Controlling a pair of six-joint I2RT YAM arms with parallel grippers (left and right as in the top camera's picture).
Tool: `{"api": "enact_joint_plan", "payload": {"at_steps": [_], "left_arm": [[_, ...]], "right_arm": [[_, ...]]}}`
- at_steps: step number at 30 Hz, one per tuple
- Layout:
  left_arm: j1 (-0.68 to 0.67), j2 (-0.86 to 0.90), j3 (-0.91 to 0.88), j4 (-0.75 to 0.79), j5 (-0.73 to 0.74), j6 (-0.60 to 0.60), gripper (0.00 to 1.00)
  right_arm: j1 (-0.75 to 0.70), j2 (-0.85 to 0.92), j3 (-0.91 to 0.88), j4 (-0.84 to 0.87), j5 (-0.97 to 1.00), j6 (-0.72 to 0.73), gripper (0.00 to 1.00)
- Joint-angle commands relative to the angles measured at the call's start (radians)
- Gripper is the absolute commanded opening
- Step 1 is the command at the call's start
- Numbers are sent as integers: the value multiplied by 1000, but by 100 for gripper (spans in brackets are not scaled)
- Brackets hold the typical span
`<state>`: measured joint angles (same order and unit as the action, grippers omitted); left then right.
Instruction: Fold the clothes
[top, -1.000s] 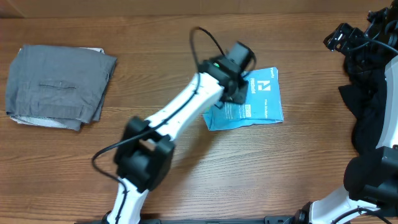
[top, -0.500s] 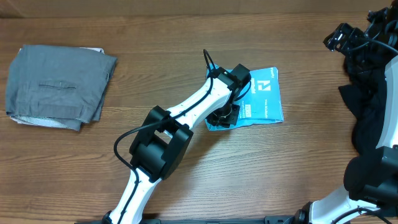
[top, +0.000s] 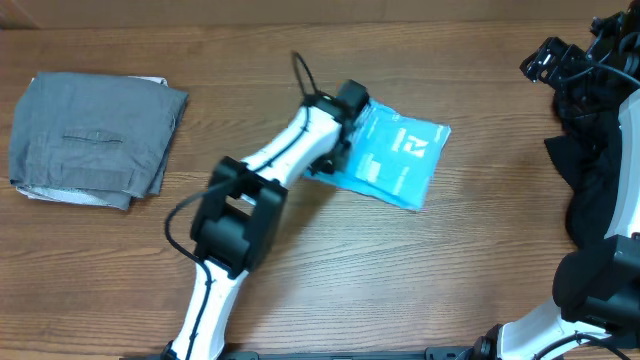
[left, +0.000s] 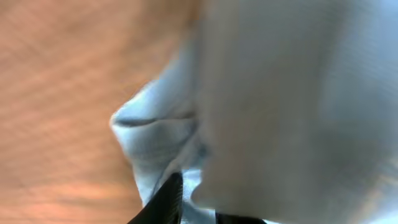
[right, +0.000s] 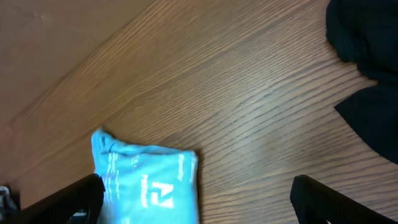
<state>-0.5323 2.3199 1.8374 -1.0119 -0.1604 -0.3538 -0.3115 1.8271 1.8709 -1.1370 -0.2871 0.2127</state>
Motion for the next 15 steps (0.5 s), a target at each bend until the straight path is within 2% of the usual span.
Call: {"api": "enact_joint_plan", "payload": {"at_steps": [1,3,5,7,15], "left_arm": [[97,33,-28,89,-53,76,22],[135,33,-24,134,-27,81,24],[163,32,3,123,29,82,25],[182,31,48,85,94,87,31],[163,21,307,-98,136,106,80]], "right_arm": [[2,-2,0,5,6,1,100],[2,-2,0,5,6,1,100],[2,-2,0,5,6,1,100],[2,-2,0,5,6,1,100],[2,-2,0,5,6,1,100]]}}
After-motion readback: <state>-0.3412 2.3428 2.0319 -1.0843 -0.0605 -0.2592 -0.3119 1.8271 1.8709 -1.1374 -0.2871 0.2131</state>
